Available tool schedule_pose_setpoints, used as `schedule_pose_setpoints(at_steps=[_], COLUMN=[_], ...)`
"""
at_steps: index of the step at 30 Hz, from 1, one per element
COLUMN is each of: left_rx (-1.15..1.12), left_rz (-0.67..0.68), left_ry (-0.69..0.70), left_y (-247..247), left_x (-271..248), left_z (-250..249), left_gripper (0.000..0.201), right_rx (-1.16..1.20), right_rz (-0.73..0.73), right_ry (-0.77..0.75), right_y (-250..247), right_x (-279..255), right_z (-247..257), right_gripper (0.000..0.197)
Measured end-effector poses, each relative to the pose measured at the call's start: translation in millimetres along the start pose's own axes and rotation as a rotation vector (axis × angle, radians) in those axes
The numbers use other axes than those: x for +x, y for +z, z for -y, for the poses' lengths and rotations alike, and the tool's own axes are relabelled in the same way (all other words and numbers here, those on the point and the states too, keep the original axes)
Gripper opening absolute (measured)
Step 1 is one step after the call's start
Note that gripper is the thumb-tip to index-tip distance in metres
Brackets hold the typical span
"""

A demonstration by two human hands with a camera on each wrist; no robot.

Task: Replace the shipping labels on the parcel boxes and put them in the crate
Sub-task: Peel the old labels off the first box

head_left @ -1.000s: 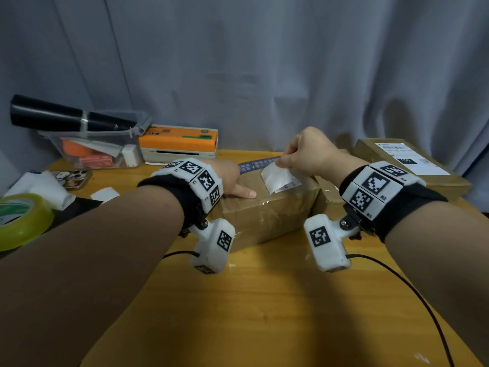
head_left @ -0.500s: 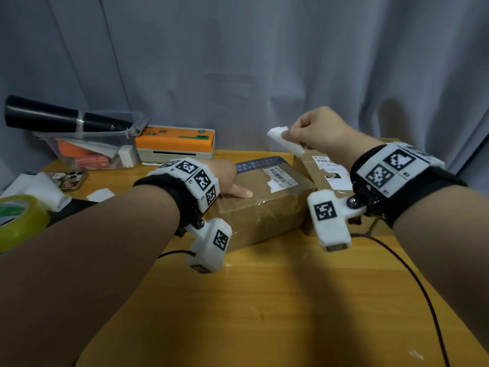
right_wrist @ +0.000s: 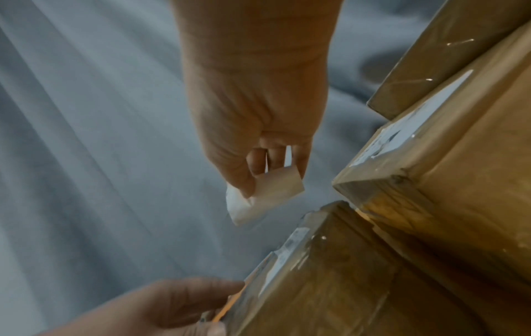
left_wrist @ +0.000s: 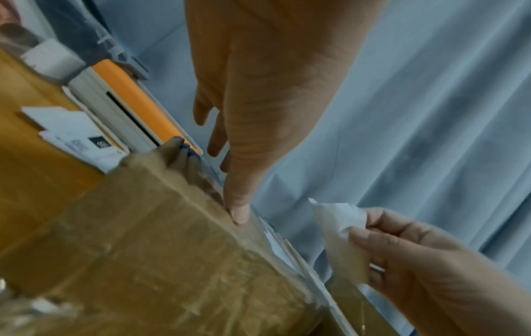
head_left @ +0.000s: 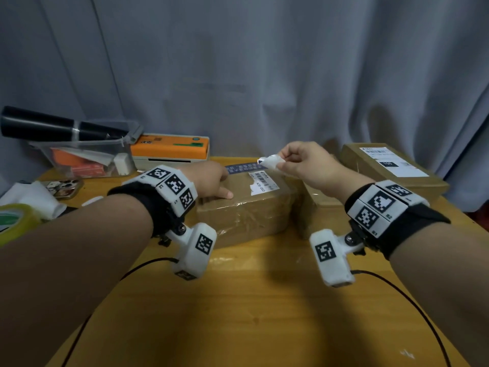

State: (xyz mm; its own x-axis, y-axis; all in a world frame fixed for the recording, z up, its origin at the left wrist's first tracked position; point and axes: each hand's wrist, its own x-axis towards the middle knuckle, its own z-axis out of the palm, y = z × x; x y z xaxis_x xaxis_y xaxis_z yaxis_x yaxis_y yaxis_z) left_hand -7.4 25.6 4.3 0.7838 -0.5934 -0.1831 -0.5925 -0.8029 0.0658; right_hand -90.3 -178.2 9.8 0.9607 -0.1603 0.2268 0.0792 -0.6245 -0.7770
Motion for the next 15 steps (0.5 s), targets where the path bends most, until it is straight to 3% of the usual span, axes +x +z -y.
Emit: schedule_pose_setpoints(at_steps=[4,7,9,12,15], left_rx=[-0.217,-0.576,-0.732,-0.876,-0.888], left_rz=[-0.166,-0.321,-0.316,-0.282,-0.285], left_ry=[0.04,0.073,0.085,0.076,0.042], left_y=[6,5,2,-4,-6], left_x=[-4,-10,-13,-17,-24], left_z=[-7,-16,-21,-18,-5], left_gripper=[0.043,0.056,0.055,0.024,0.004], right_rx=[0.001,0.021,0.018,0.004,-0.009], right_rz=[0.039,0.048,0.088,0.14,0.182], right_ry=[-0.034,-0.123,-0.169,-0.206,-0.201], right_y=[10,19,24,32,37], right_x=[-5,-7,-10,-15,-18], right_z=[-1,2,6,13,21], right_gripper=[0.019,0.017,0.008,0.004,0.014])
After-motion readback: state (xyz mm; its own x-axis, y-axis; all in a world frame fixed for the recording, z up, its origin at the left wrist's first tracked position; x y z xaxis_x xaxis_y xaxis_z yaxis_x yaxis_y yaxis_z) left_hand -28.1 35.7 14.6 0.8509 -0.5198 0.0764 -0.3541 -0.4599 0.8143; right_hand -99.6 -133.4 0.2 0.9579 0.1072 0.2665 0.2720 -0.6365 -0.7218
